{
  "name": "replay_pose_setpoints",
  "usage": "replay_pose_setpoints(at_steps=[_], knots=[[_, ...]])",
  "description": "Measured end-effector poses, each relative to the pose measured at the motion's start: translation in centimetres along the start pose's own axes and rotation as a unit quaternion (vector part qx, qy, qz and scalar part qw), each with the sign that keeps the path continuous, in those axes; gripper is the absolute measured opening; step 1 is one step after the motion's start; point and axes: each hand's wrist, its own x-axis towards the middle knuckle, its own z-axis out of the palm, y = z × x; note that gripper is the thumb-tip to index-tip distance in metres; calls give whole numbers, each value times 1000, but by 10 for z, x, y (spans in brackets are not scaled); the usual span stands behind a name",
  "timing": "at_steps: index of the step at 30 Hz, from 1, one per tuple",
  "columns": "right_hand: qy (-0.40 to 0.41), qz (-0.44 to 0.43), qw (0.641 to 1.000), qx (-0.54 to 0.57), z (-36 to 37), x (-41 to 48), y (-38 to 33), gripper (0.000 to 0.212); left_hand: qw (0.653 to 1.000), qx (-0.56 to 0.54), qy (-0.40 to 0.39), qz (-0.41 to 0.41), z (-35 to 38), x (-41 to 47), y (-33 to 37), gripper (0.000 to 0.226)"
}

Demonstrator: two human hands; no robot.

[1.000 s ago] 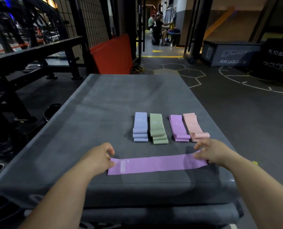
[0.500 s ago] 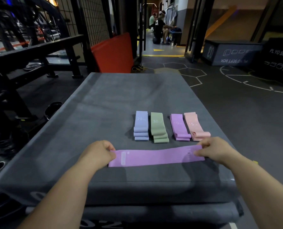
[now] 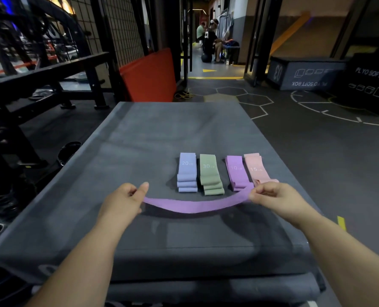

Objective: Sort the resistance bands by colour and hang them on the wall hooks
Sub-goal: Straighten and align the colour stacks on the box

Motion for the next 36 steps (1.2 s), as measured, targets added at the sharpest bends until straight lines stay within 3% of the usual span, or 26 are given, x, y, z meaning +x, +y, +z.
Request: replay_pose_setpoints(at_steps=[4,12,18,26,32,36], knots=[[11,6,1000,-28,4,0,0,13,999,35,6,2,-1,-4,-3,23],[-80,27,988,-129,11,2,4,13,980,199,1,-12,-5,-11,2,13],[-115,-9,952,-284,15,3,4,16,957,287,-44,2,-3,-14,4,12],[-131,-6,938,-321,14,6,4,17,966,255,-44,5,-4,-15,3,14],[-132,-50,914,-379,16,0,-11,14,986,147,-10,73,1,-26,18,49],[-94,-98,955,-265,35,-8,-22,20,984,105,-18,141,16,-39,34,58]])
